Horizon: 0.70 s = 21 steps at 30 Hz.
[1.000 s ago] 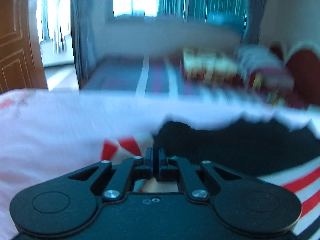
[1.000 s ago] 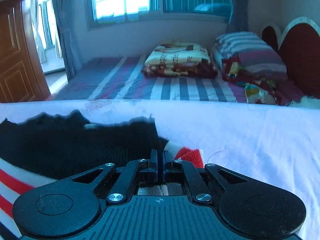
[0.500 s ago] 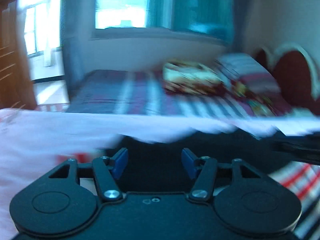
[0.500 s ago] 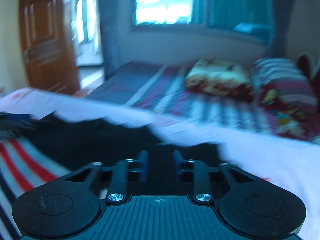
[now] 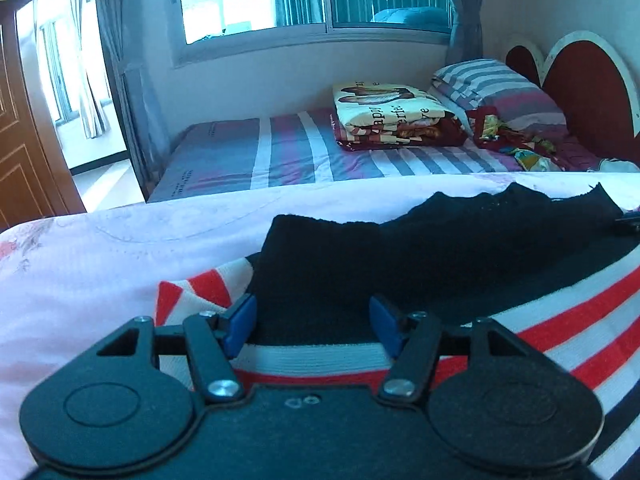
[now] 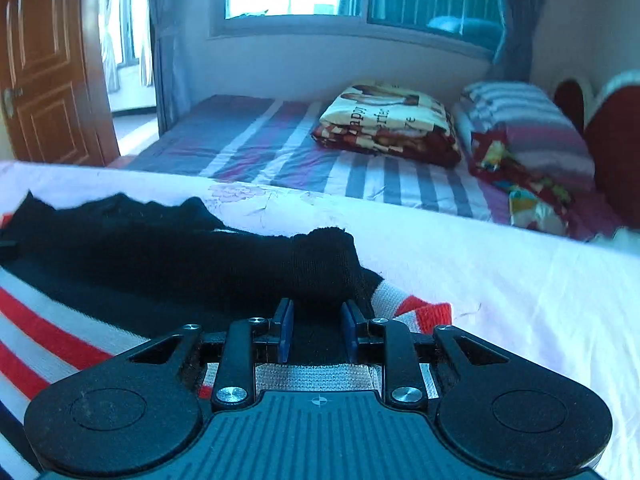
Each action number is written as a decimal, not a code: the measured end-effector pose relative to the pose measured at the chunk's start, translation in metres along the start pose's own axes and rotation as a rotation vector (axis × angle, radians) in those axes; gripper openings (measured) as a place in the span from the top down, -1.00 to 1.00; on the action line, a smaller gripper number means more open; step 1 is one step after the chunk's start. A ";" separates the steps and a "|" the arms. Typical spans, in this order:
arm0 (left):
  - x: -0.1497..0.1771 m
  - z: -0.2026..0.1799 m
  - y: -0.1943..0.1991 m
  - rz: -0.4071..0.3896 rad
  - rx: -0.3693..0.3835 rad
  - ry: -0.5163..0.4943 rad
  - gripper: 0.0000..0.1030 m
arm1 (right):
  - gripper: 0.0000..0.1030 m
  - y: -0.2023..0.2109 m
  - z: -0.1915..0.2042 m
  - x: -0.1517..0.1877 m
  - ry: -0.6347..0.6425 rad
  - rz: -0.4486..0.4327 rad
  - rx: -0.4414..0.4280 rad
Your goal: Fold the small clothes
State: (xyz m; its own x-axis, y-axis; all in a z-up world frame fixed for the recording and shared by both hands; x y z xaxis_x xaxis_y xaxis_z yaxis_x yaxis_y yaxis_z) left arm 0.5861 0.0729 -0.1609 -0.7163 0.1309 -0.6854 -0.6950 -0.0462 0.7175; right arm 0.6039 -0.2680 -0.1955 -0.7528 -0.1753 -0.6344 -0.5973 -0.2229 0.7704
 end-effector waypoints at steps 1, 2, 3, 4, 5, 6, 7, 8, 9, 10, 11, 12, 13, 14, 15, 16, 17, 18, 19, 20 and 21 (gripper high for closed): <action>0.000 -0.004 -0.001 -0.003 -0.018 -0.011 -0.23 | 0.51 -0.001 0.003 -0.001 0.004 0.000 0.012; 0.000 -0.006 0.000 -0.007 -0.030 -0.015 -0.23 | 0.46 -0.002 0.007 -0.002 0.020 -0.002 0.025; 0.000 -0.008 0.000 -0.009 -0.035 -0.013 -0.23 | 0.45 -0.002 0.011 -0.003 0.042 -0.006 0.044; 0.001 -0.007 0.001 -0.008 -0.034 -0.009 -0.23 | 0.45 -0.001 0.011 -0.002 0.057 -0.013 0.059; 0.001 -0.006 0.002 -0.003 -0.025 0.001 -0.23 | 0.35 0.001 0.013 -0.001 0.063 -0.021 0.069; 0.001 -0.003 0.004 0.007 -0.016 0.010 -0.23 | 0.04 0.005 0.014 0.000 0.063 -0.029 0.063; 0.000 -0.002 0.011 0.014 -0.009 0.016 -0.22 | -0.13 0.013 0.018 0.001 0.062 -0.047 0.050; -0.002 -0.005 0.023 -0.008 0.004 0.020 -0.23 | -0.21 0.024 0.022 0.005 0.067 -0.089 0.039; 0.000 -0.008 0.036 -0.042 0.028 0.021 -0.23 | -0.21 0.038 0.028 0.014 0.080 -0.122 0.011; 0.001 -0.015 0.047 -0.065 0.056 0.026 -0.23 | -0.21 0.045 0.036 0.017 0.087 -0.130 -0.017; 0.003 -0.025 0.053 -0.066 0.086 0.028 -0.23 | -0.19 0.049 0.046 0.020 0.094 -0.129 -0.046; 0.005 -0.035 0.055 -0.057 0.107 0.018 -0.23 | -0.02 0.052 0.058 0.023 0.106 -0.128 -0.075; 0.009 -0.048 0.056 -0.045 0.118 0.000 -0.23 | 0.10 0.054 0.071 0.025 0.118 -0.115 -0.109; 0.014 -0.060 0.056 -0.032 0.126 -0.024 -0.23 | 0.16 0.054 0.082 0.027 0.120 -0.099 -0.137; 0.018 -0.070 0.055 -0.027 0.128 -0.043 -0.23 | 0.16 0.054 0.093 0.027 0.115 -0.090 -0.157; 0.023 -0.077 0.055 -0.030 0.125 -0.047 -0.23 | 0.16 0.055 0.102 0.027 0.114 -0.085 -0.169; 0.027 -0.081 0.053 -0.029 0.120 -0.041 -0.21 | 0.16 0.054 0.110 0.029 0.119 -0.078 -0.170; 0.031 -0.082 0.051 -0.022 0.106 -0.030 -0.22 | 0.19 0.052 0.117 0.030 0.129 -0.068 -0.161; 0.034 -0.081 0.049 -0.023 0.100 -0.022 -0.24 | 0.19 0.048 0.120 0.032 0.140 -0.047 -0.147; 0.036 -0.077 0.049 -0.033 0.116 -0.010 -0.28 | 0.19 0.044 0.121 0.035 0.146 -0.023 -0.133; 0.037 -0.072 0.050 -0.032 0.127 0.003 -0.28 | 0.17 0.042 0.120 0.038 0.150 -0.014 -0.127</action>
Point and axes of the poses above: each gripper's, at about its wrist camera, not at the fingertips, and y roughly against the way its jaws point, z to its left, x to its underside, the point moved 4 cm from there along -y, roughly the way its jaws point, and after that the axes turned 8 degrees about z, right-handed, at the moved point
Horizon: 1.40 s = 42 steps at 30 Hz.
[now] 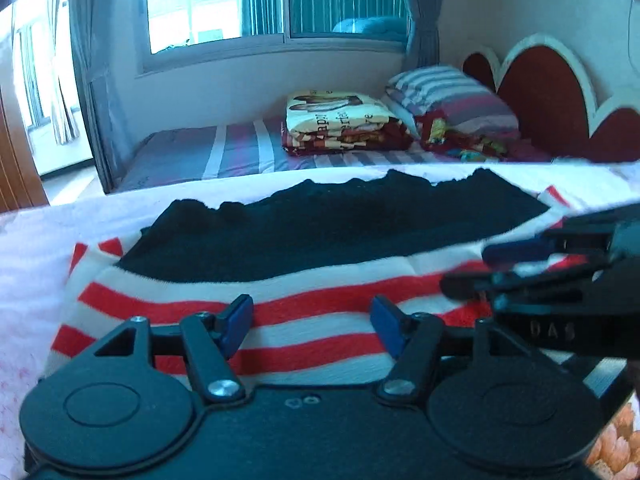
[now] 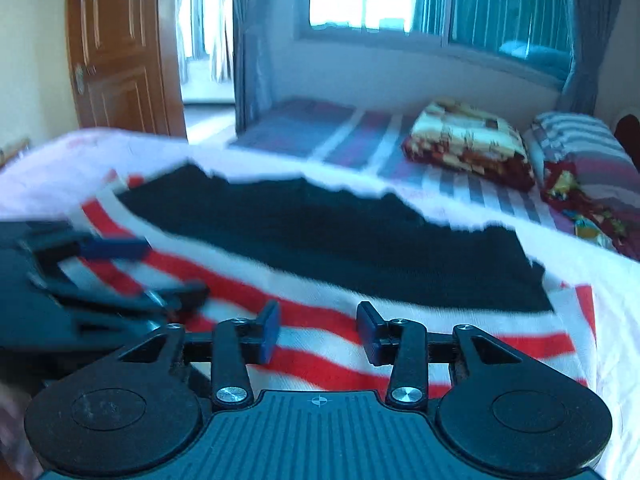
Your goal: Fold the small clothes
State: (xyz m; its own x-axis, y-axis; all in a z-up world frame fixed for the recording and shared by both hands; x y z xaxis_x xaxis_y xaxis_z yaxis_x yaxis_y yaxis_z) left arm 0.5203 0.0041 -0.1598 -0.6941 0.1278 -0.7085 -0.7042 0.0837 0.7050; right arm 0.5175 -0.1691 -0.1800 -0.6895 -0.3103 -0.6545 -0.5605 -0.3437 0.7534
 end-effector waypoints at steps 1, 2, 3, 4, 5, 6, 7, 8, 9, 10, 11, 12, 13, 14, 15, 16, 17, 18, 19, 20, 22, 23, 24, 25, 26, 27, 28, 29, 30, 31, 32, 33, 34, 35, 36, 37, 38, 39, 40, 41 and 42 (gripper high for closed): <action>0.001 0.006 0.002 0.000 -0.002 0.007 -0.28 | 0.16 0.002 -0.004 0.003 0.002 -0.007 0.002; 0.003 0.011 0.004 0.001 -0.009 0.009 -0.28 | 0.14 0.002 -0.009 0.006 0.004 -0.004 0.020; 0.005 0.017 0.007 0.003 -0.019 0.013 -0.28 | 0.10 0.005 -0.014 0.012 0.002 -0.002 0.050; 0.009 0.025 0.012 0.004 -0.035 0.016 -0.29 | 0.05 0.010 -0.025 0.017 -0.014 0.001 0.078; 0.015 0.037 0.016 0.008 -0.056 0.024 -0.29 | -0.07 0.014 -0.035 0.024 -0.035 0.006 0.093; 0.020 0.047 0.020 0.005 -0.061 0.039 -0.29 | -0.07 0.019 -0.045 0.031 -0.055 0.014 0.117; 0.025 0.060 0.025 0.000 -0.055 0.063 -0.29 | -0.07 0.024 -0.057 0.038 -0.076 0.013 0.131; 0.031 0.072 0.031 -0.005 -0.059 0.089 -0.29 | -0.07 0.030 -0.068 0.044 -0.107 0.010 0.138; 0.035 0.078 0.035 -0.007 -0.069 0.097 -0.29 | -0.07 0.034 -0.076 0.049 -0.130 0.012 0.144; 0.037 0.082 0.037 -0.007 -0.074 0.096 -0.28 | -0.07 0.037 -0.078 0.052 -0.127 0.017 0.158; 0.038 0.081 0.040 -0.008 -0.076 0.096 -0.23 | -0.07 0.042 -0.076 0.052 -0.129 0.016 0.169; 0.036 0.077 0.045 -0.006 -0.091 0.096 -0.20 | -0.07 0.050 -0.072 0.049 -0.145 0.010 0.174; 0.033 0.069 0.051 -0.007 -0.111 0.084 -0.19 | -0.07 0.060 -0.064 0.047 -0.153 -0.022 0.154; 0.032 0.059 0.057 -0.020 -0.107 0.068 -0.21 | -0.07 0.071 -0.053 0.045 -0.148 -0.058 0.123; 0.033 0.048 0.063 -0.036 -0.091 0.058 -0.21 | -0.07 0.078 -0.043 0.047 -0.139 -0.071 0.105; 0.035 0.038 0.067 -0.042 -0.072 0.051 -0.23 | -0.07 0.080 -0.029 0.048 -0.123 -0.068 0.085; 0.038 0.024 0.069 -0.038 -0.054 0.034 -0.23 | -0.07 0.081 -0.015 0.050 -0.111 -0.060 0.063; 0.041 0.013 0.069 -0.033 -0.045 0.011 -0.23 | -0.07 0.081 -0.003 0.053 -0.103 -0.048 0.042; 0.046 0.001 0.068 -0.027 -0.048 -0.016 -0.25 | -0.07 0.076 0.006 0.057 -0.094 -0.023 0.036; 0.051 -0.006 0.065 -0.018 -0.067 -0.036 -0.25 | -0.07 0.069 0.015 0.063 -0.086 0.014 0.054; 0.063 -0.007 0.060 -0.019 -0.086 -0.030 -0.28 | -0.07 0.066 0.031 0.076 -0.020 -0.008 0.127; 0.065 -0.005 0.062 -0.024 -0.079 -0.012 -0.28 | -0.07 0.068 0.036 0.080 0.011 -0.015 0.159; 0.064 -0.004 0.065 -0.016 -0.077 -0.001 -0.27 | -0.07 0.072 0.039 0.082 0.011 -0.018 0.170; 0.063 -0.003 0.070 -0.017 -0.078 0.010 -0.22 | -0.07 0.080 0.039 0.081 -0.015 -0.032 0.147; 0.063 -0.004 0.076 -0.033 -0.071 0.022 -0.23 | -0.07 0.088 0.039 0.081 -0.046 -0.058 0.103; 0.062 -0.006 0.081 -0.049 -0.049 0.027 -0.24 | -0.07 0.093 0.041 0.080 -0.063 -0.078 0.080; 0.063 -0.009 0.082 -0.051 -0.037 0.026 -0.24 | -0.07 0.095 0.046 0.080 -0.059 -0.080 0.072; 0.064 -0.013 0.080 -0.041 -0.032 0.023 -0.24 | -0.07 0.094 0.052 0.080 -0.049 -0.068 0.057; 0.066 -0.016 0.077 -0.030 -0.031 0.015 -0.24 | -0.07 0.087 0.060 0.077 -0.044 -0.052 0.042; 0.067 -0.018 0.073 -0.019 -0.037 0.005 -0.24 | -0.07 0.083 0.067 0.079 -0.035 -0.037 0.037; 0.069 -0.018 0.070 -0.009 -0.051 -0.003 -0.27 | -0.07 0.080 0.070 0.080 -0.022 -0.019 0.053; 0.071 -0.015 0.070 -0.006 -0.052 0.004 -0.27 | -0.07 0.078 0.068 0.081 -0.019 -0.013 0.062; 0.073 -0.007 0.071 -0.002 -0.057 0.029 -0.28 | -0.07 0.081 0.063 0.082 -0.031 -0.012 0.062; 0.074 0.004 0.072 0.006 -0.081 0.050 -0.28 | -0.07 0.084 0.054 0.085 -0.044 -0.004 0.088; 0.076 0.017 0.075 0.010 -0.111 0.066 -0.29 | -0.06 0.089 0.042 0.088 -0.060 -0.002 0.133; 0.080 0.031 0.078 0.014 -0.147 0.084 -0.29 | -0.06 0.093 0.026 0.094 -0.084 0.000 0.176; 0.083 0.047 0.081 0.023 -0.190 0.102 -0.28 | -0.03 0.100 0.008 0.101 -0.118 0.006 0.204; 0.085 0.059 0.083 0.022 -0.184 0.106 -0.24 | 0.15 0.107 -0.010 0.109 -0.161 0.016 0.223; 0.086 0.066 0.086 0.020 -0.153 0.111 -0.17 | 0.21 0.113 -0.026 0.117 -0.200 0.019 0.217; 0.086 0.066 0.087 0.024 -0.151 0.097 -0.16 | 0.34 0.119 -0.036 0.122 -0.230 0.014 0.200; 0.085 0.063 0.086 0.029 -0.166 0.071 -0.16 | 0.40 0.125 -0.038 0.125 -0.239 0.014 0.195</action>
Point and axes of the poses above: each gripper's, at about its wrist camera, not at the fingertips, and y roughly against the way its jaws point, z to its left, x to its underside, the point moved 4 cm from there along -y, roughly the way its jaws point, and after that the axes turned 8 degrees about z, right-handed, at the moved point
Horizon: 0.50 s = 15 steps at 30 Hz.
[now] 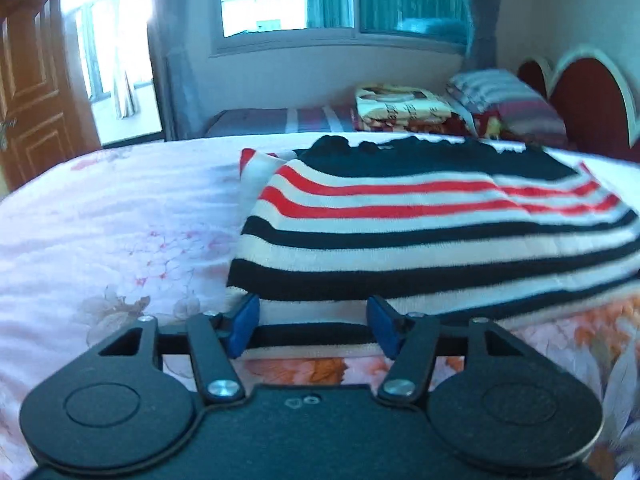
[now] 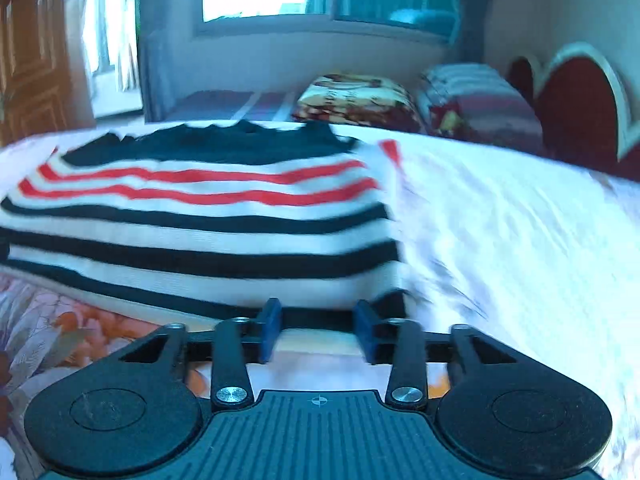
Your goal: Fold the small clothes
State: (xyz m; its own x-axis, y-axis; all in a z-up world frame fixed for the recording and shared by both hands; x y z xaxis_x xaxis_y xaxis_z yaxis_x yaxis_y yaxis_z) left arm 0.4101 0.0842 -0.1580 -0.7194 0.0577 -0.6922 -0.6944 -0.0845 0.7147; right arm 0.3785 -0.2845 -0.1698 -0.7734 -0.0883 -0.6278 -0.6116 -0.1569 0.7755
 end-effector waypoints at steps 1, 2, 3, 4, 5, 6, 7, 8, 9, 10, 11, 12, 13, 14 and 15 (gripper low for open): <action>-0.001 -0.003 -0.001 0.002 -0.013 -0.003 -0.16 | 0.41 0.002 0.000 0.000 0.005 0.001 0.003; -0.001 -0.003 -0.001 0.003 -0.015 0.016 -0.16 | 0.41 0.003 0.002 -0.001 0.009 0.002 0.009; -0.002 -0.004 -0.001 0.004 -0.016 0.029 -0.16 | 0.41 0.003 0.003 0.000 0.006 0.002 0.013; -0.002 -0.005 -0.001 0.004 -0.020 0.032 -0.16 | 0.41 0.002 0.002 -0.001 0.001 0.001 0.013; -0.001 -0.004 -0.001 0.004 -0.022 0.030 -0.16 | 0.41 0.001 0.000 -0.001 -0.002 0.000 0.010; 0.000 -0.004 -0.001 0.006 -0.021 0.030 -0.16 | 0.41 0.001 -0.003 -0.002 -0.005 0.004 0.005; 0.000 -0.004 0.000 0.011 -0.021 0.028 -0.16 | 0.41 0.004 -0.004 -0.003 -0.004 0.010 0.003; -0.001 -0.004 0.001 0.019 -0.022 0.026 -0.15 | 0.41 0.008 -0.004 -0.004 -0.009 0.012 0.002; -0.002 -0.004 0.001 0.022 -0.024 0.022 -0.15 | 0.41 0.009 -0.006 -0.008 -0.022 0.008 0.001; -0.001 -0.005 0.001 0.021 -0.029 0.012 -0.15 | 0.41 0.007 -0.008 -0.007 -0.033 0.007 0.001; 0.000 -0.007 0.000 0.019 -0.033 0.003 -0.15 | 0.41 0.002 -0.009 -0.004 -0.040 0.017 -0.004; 0.000 -0.007 -0.001 0.015 -0.036 0.000 -0.15 | 0.41 -0.005 -0.010 -0.005 -0.036 0.009 0.000; 0.001 -0.007 -0.002 0.013 -0.036 0.007 -0.15 | 0.41 -0.010 -0.010 -0.008 -0.023 0.005 0.009; 0.000 -0.007 -0.001 0.015 -0.037 0.007 -0.15 | 0.41 -0.009 -0.008 -0.009 -0.012 0.010 0.016; -0.001 -0.007 0.000 0.015 -0.039 0.006 -0.15 | 0.41 -0.007 -0.008 -0.010 -0.009 0.014 0.017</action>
Point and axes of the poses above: each gripper's, at about its wrist camera, not at the fingertips, and y roughly against the way its jaws point, z to its left, x to its underside, the point moved 4 cm from there along -y, roughly the way its jaws point, and after that the axes turned 8 degrees about z, right-handed, at the moved point
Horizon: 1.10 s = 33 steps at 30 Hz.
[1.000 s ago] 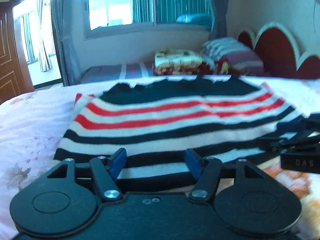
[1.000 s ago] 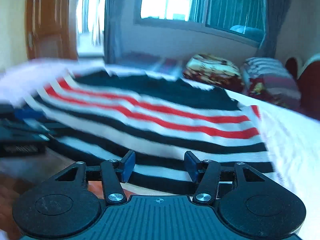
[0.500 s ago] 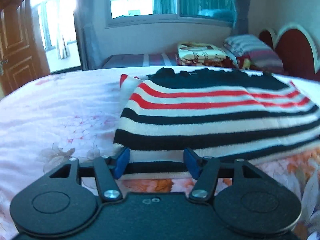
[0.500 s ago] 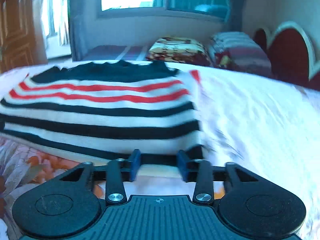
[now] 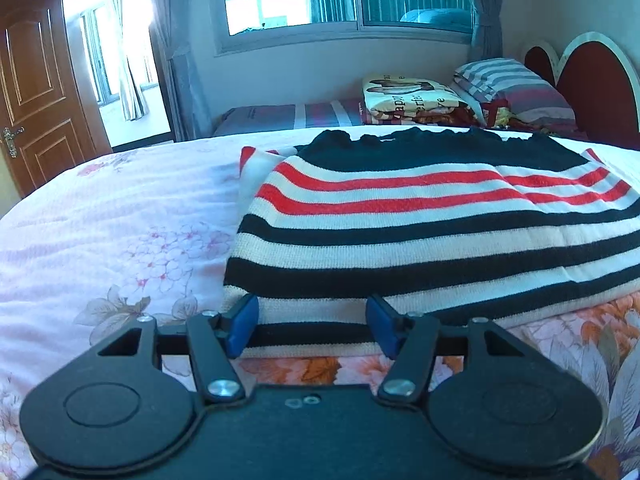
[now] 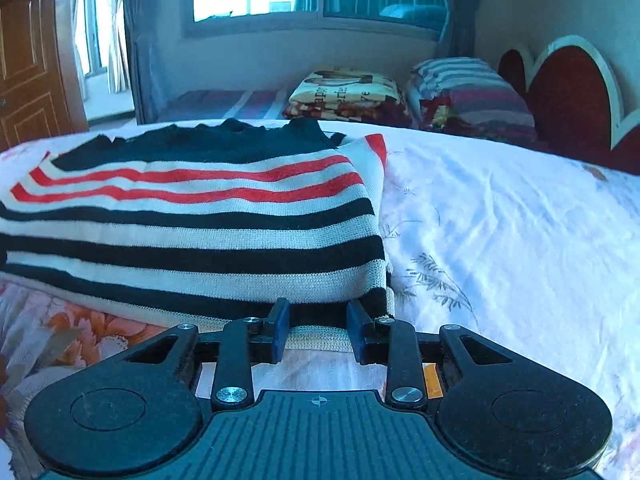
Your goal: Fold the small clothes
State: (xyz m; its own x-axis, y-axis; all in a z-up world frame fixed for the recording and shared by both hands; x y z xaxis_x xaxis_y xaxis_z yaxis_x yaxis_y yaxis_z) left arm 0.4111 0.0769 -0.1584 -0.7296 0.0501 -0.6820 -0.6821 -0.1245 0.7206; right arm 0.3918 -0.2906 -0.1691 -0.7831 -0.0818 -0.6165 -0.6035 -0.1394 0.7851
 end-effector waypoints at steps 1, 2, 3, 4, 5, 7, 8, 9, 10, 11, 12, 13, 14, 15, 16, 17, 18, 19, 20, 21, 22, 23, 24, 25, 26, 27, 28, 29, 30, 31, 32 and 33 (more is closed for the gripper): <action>0.000 -0.001 0.001 -0.005 -0.002 0.000 -0.15 | 0.41 0.003 -0.001 -0.001 -0.010 -0.009 -0.004; 0.002 -0.001 -0.001 -0.006 -0.002 -0.001 -0.15 | 0.41 0.004 -0.002 0.001 -0.012 -0.011 -0.005; 0.002 0.000 -0.002 -0.009 0.000 0.004 -0.15 | 0.41 -0.001 -0.004 0.004 -0.005 0.003 -0.010; 0.002 0.000 -0.002 -0.008 0.002 0.013 -0.15 | 0.41 -0.002 -0.004 0.005 -0.002 -0.005 -0.012; 0.001 0.000 -0.002 -0.005 0.001 0.016 -0.15 | 0.41 -0.002 -0.004 0.004 -0.006 0.000 -0.014; 0.001 -0.001 -0.001 -0.004 -0.006 0.010 -0.15 | 0.41 -0.004 -0.005 0.001 -0.017 0.018 -0.018; 0.001 -0.001 -0.001 -0.004 -0.007 0.012 -0.15 | 0.41 -0.004 -0.006 0.000 -0.020 0.022 -0.022; 0.001 -0.001 -0.001 -0.003 -0.006 0.015 -0.15 | 0.41 -0.005 -0.007 -0.001 -0.021 0.024 -0.025; 0.001 0.000 -0.001 -0.002 -0.007 0.015 -0.15 | 0.41 -0.005 -0.007 0.000 -0.018 0.024 -0.028; 0.001 -0.001 -0.001 -0.001 -0.007 0.014 -0.15 | 0.41 -0.005 -0.007 0.000 -0.014 0.022 -0.027; 0.001 -0.001 -0.001 0.000 -0.007 0.014 -0.15 | 0.41 -0.005 -0.007 0.001 -0.009 0.022 -0.025; 0.000 -0.001 -0.001 0.001 -0.008 0.012 -0.15 | 0.41 -0.005 -0.006 0.001 -0.005 0.022 -0.023; 0.000 -0.001 -0.001 0.002 -0.006 0.010 -0.15 | 0.41 -0.005 -0.006 0.000 -0.006 0.024 -0.020; 0.001 -0.001 -0.001 0.003 -0.005 0.010 -0.15 | 0.41 -0.005 -0.006 0.000 -0.005 0.027 -0.018; 0.000 -0.001 -0.001 0.005 -0.004 0.007 -0.15 | 0.41 -0.006 -0.005 -0.001 -0.002 0.031 -0.016; 0.000 0.000 -0.001 0.007 -0.001 0.005 -0.15 | 0.41 -0.006 -0.005 -0.001 -0.001 0.035 -0.015; 0.000 0.001 -0.001 0.008 0.003 0.001 -0.15 | 0.41 -0.006 -0.005 -0.002 -0.002 0.039 -0.016; -0.001 0.003 -0.001 0.012 0.014 -0.002 -0.15 | 0.41 -0.006 -0.005 -0.003 -0.004 0.044 -0.018; -0.002 0.007 0.001 0.018 0.032 0.017 -0.15 | 0.41 -0.006 -0.005 -0.004 0.000 0.050 -0.018; -0.002 0.013 0.006 0.018 0.051 0.047 -0.14 | 0.41 -0.004 -0.005 -0.006 0.001 0.054 -0.021; -0.002 0.019 0.013 0.008 0.054 0.081 -0.16 | 0.41 0.001 -0.007 -0.007 -0.012 0.048 -0.033; 0.001 0.026 0.020 0.002 0.015 0.109 -0.31 | 0.41 0.008 -0.009 -0.008 -0.031 0.032 -0.054; 0.005 0.033 0.026 0.001 -0.027 0.128 -0.33 | 0.41 0.014 -0.011 -0.007 -0.044 0.020 -0.070; 0.010 0.041 0.033 -0.009 -0.033 0.148 -0.34 | 0.41 0.018 -0.012 -0.005 -0.050 0.019 -0.077; 0.018 0.050 0.039 -0.013 -0.011 0.195 -0.33 | 0.41 0.021 -0.013 -0.003 -0.058 0.021 -0.084; 0.025 0.059 0.041 -0.003 0.026 0.259 -0.33 | 0.41 0.023 -0.013 -0.002 -0.068 0.015 -0.102; 0.032 0.066 0.041 0.010 0.096 0.341 -0.27 | 0.41 0.026 -0.011 -0.001 -0.074 0.006 -0.123; 0.038 0.070 0.039 0.019 0.183 0.420 -0.26 | 0.41 0.027 -0.008 -0.002 -0.078 -0.004 -0.141; 0.041 0.071 0.036 0.019 0.259 0.484 -0.26 | 0.41 0.028 -0.003 -0.004 -0.081 -0.015 -0.159; 0.044 0.071 0.031 0.012 0.328 0.549 -0.26 | 0.41 0.028 0.003 -0.008 -0.087 -0.025 -0.182; 0.044 0.070 0.025 0.003 0.377 0.609 -0.27 | 0.41 0.027 0.009 -0.013 -0.094 -0.033 -0.213; 0.042 0.070 0.018 -0.010 0.406 0.653 -0.27 | 0.41 0.025 0.015 -0.019 -0.103 -0.039 -0.245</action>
State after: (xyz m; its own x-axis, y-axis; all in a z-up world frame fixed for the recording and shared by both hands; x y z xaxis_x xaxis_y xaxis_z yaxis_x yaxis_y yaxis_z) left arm 0.3647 0.1465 -0.1650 -0.6323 -0.5616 -0.5337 -0.7452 0.2524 0.6173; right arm 0.3894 -0.2773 -0.1371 -0.7784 0.0272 -0.6271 -0.5891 -0.3767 0.7149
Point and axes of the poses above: each gripper's, at about its wrist camera, not at the fingertips, and y roughly against the way its jaws point, z to its left, x to its underside, the point moved 4 cm from there along -y, roughly the way its jaws point, and after that the axes turned 8 degrees about z, right-handed, at the moved point
